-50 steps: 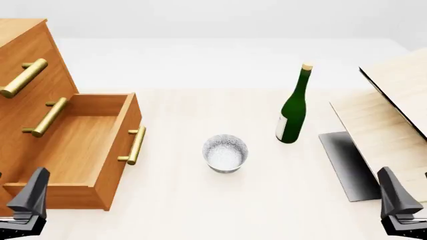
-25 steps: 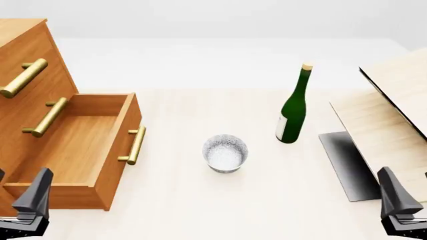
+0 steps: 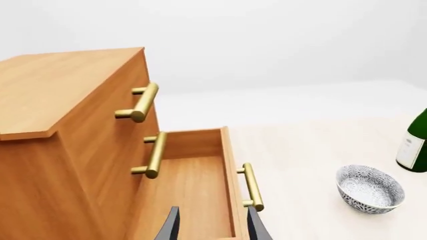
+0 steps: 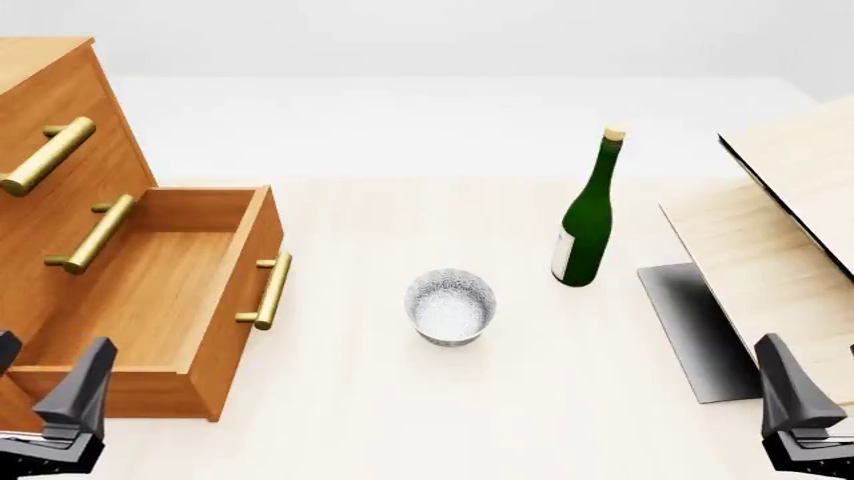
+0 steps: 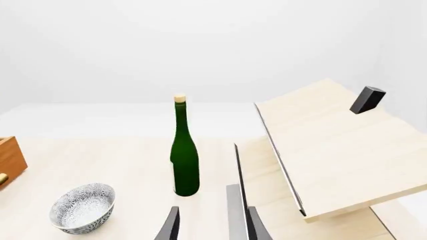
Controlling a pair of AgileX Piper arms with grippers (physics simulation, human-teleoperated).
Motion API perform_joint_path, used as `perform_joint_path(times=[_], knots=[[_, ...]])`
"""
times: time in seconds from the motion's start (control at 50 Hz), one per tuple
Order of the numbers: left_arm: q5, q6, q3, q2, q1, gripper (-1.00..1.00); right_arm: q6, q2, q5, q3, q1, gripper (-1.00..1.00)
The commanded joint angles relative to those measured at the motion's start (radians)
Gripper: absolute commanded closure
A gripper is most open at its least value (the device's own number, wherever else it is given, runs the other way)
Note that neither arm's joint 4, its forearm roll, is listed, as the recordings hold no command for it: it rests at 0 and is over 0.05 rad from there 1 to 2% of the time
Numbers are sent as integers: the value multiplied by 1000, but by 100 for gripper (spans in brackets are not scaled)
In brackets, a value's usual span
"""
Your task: Put the bowl in the bottom drawer of the cabinet and close it.
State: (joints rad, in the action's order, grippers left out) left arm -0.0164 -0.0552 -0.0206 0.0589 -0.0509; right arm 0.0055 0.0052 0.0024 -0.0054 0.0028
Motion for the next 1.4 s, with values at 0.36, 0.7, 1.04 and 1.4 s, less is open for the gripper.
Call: perform_joint_path(times=[0.36, 0.7, 1.04, 1.4], knots=[[26, 29, -102, 193, -59, -100, 0, 0, 0, 0, 0, -100], [71, 50, -174, 390, -80, -100, -1, 0, 0, 0, 0, -100], [73, 59, -205, 530, -101, -100, -1, 0, 0, 0, 0, -100], [87, 56, -217, 636, -108, -100, 0, 0, 0, 0, 0, -100]])
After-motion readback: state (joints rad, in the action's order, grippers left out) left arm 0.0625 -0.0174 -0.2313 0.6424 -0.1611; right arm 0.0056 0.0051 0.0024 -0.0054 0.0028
